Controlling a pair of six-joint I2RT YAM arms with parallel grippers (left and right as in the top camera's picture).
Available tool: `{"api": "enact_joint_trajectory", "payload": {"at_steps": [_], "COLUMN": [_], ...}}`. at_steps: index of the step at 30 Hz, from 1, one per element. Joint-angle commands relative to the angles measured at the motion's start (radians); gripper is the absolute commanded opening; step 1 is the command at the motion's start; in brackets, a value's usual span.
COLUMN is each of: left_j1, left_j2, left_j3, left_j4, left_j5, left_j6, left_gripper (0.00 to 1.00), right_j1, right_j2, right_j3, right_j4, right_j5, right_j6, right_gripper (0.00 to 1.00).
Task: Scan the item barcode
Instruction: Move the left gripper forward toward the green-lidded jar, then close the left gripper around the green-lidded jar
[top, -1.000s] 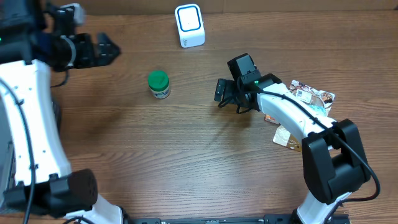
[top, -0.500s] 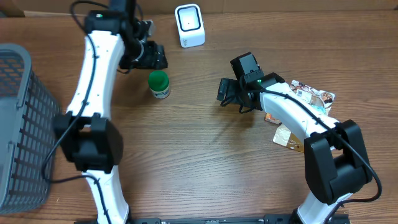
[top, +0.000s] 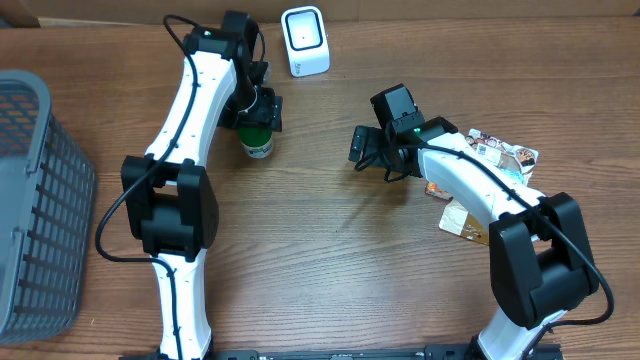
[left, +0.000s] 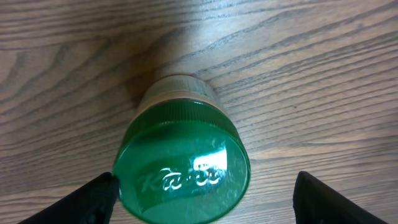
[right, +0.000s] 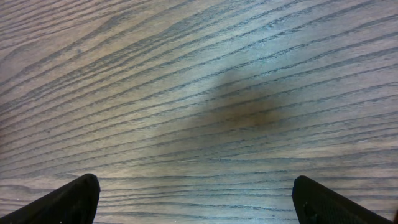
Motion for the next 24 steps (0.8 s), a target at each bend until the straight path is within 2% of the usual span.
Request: {"api": "enact_joint_trajectory", "payload": {"at_steps": [1,18,20,22,24], "left_j1": [-0.008,-0.008,-0.008,-0.008,-0.008], "left_j2": [0.032,0.056,0.056,0.056,0.056], "left_j3": [0.003,-0.018,-0.018,-0.018,-0.021], "left_j4": [-0.01,0.05,0.06,0.064,0.06], "left_j5": [-0.025,-0.066,-0.066,-0.063,-0.059], "left_j6": [-0.017,-0.024,-0.024,-0.024,-0.024], "left_gripper": [0.73,0.78,0.73,0.58,0.55], "right_j1": [-0.003,-0.003,-0.003,-0.003,-0.003], "right_j2": [-0.034,-0.034,-0.034,-0.034,-0.034], "right_j3": [-0.006,-0.006,-0.006,-0.006,-0.006], "right_j4": [0.003,0.003,0.003,0.003,0.003], "right_j5": [0.014,0.014,0.014,0.014,0.014], "right_j6": [-0.001,-0.001,-0.001,-0.001,-0.001], "right_gripper": [1.0,1.0,1.0,1.0,1.0]}}
